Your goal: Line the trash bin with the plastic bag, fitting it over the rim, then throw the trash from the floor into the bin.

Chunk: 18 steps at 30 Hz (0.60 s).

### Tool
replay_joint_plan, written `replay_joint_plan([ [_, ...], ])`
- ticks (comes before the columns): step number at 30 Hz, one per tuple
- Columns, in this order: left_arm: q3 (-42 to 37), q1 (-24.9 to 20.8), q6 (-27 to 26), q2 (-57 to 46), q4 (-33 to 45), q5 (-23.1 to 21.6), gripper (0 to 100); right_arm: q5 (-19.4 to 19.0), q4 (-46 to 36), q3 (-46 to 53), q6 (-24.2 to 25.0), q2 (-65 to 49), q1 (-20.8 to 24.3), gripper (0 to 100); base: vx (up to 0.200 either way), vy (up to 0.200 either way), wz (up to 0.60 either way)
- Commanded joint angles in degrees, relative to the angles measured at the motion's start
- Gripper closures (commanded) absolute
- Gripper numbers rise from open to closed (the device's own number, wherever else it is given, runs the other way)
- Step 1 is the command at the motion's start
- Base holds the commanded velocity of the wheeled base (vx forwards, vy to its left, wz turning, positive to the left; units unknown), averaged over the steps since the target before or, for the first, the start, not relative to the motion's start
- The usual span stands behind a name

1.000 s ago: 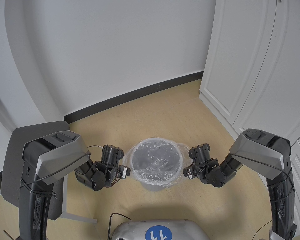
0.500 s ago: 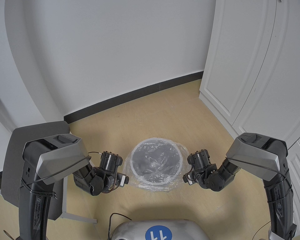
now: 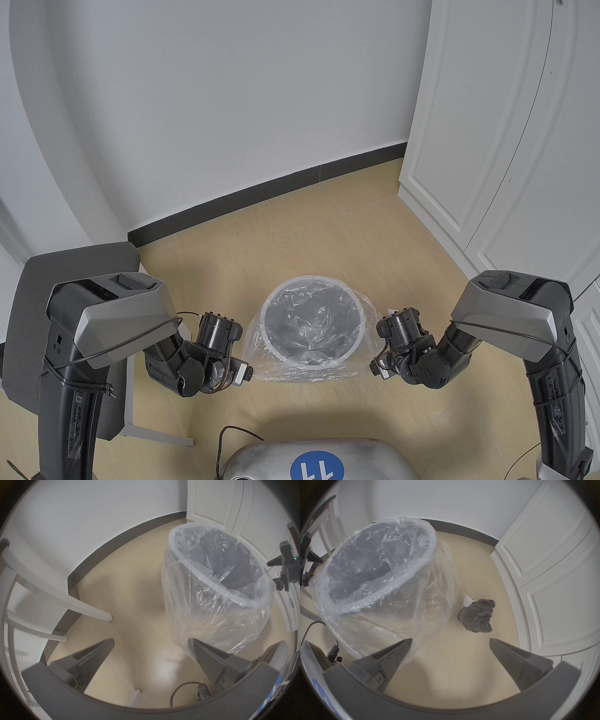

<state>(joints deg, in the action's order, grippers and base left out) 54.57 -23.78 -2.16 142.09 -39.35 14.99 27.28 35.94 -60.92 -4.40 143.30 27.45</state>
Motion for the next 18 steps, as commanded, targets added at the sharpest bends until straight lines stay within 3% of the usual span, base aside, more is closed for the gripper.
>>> replay_joint_plan([
  [1, 2.74, 0.32, -0.57, 1.34, 1.29, 0.03, 0, 0.14, -0.08, -1.13, -1.14, 1.54, -1.09, 0, 0.0, 0.0, 0.0],
  [18, 24.36, 2.87, -0.83, 6.44, 18.08, 0.03, 0, 0.49, -1.4, -11.77, -8.26, 5.23, -7.41, 0, 0.0, 0.0, 0.0],
])
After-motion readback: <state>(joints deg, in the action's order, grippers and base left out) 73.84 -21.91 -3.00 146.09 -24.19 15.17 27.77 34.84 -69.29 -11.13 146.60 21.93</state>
